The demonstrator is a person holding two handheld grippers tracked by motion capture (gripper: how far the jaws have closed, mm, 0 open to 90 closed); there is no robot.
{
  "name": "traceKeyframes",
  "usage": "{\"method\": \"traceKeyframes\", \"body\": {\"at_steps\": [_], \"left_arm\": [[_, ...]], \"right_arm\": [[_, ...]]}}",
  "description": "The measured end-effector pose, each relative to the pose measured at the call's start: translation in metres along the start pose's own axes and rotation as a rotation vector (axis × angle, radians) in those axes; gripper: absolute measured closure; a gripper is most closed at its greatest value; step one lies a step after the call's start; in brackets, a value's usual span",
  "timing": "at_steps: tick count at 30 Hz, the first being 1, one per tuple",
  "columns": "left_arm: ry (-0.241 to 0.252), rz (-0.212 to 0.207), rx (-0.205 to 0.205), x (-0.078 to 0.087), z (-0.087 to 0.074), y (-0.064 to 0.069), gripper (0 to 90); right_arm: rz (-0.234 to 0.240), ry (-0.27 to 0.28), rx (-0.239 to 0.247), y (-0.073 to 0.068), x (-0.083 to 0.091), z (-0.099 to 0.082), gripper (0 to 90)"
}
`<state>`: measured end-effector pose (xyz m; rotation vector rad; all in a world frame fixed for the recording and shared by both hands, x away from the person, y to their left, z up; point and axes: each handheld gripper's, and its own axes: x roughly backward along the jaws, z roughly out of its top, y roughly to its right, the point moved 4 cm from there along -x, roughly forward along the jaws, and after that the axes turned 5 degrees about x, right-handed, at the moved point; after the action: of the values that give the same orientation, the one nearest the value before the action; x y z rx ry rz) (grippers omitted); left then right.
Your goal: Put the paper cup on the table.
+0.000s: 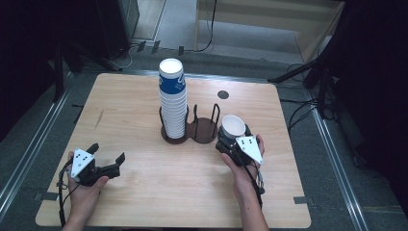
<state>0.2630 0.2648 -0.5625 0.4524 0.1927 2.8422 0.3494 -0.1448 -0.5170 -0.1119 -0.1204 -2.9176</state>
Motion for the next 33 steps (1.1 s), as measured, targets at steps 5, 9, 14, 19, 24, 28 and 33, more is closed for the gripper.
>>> {"method": "traceKeyframes", "body": {"at_steps": [5,9,14,19,24,28,33], "left_arm": [[-0.002,0.001,-0.003,0.000,0.000,0.000,0.0],[-0.001,0.001,-0.001,0.000,0.000,0.000,0.0],[-0.002,0.003,-0.003,0.000,0.000,0.000,0.0],[-0.001,0.001,0.002,0.000,0.000,0.000,0.0],[0.001,0.000,0.004,0.000,0.000,0.000,0.0],[0.001,-0.001,0.004,0.000,0.000,-0.001,0.0],[0.002,-0.002,0.010,0.000,0.000,-0.001,0.0]], "right_arm": [[-0.020,-0.014,0.010,0.009,-0.003,-0.004,14.4],[-0.033,-0.022,0.017,0.014,-0.005,-0.006,14.4],[-0.052,-0.040,0.035,0.022,-0.011,-0.009,14.4],[-0.074,-0.052,0.052,0.029,-0.020,-0.011,14.4],[-0.106,-0.066,0.064,0.037,-0.029,-0.011,14.4],[-0.123,-0.070,0.062,0.043,-0.036,-0.012,14.5],[-0.142,-0.085,0.081,0.049,-0.046,-0.013,14.7]]}}
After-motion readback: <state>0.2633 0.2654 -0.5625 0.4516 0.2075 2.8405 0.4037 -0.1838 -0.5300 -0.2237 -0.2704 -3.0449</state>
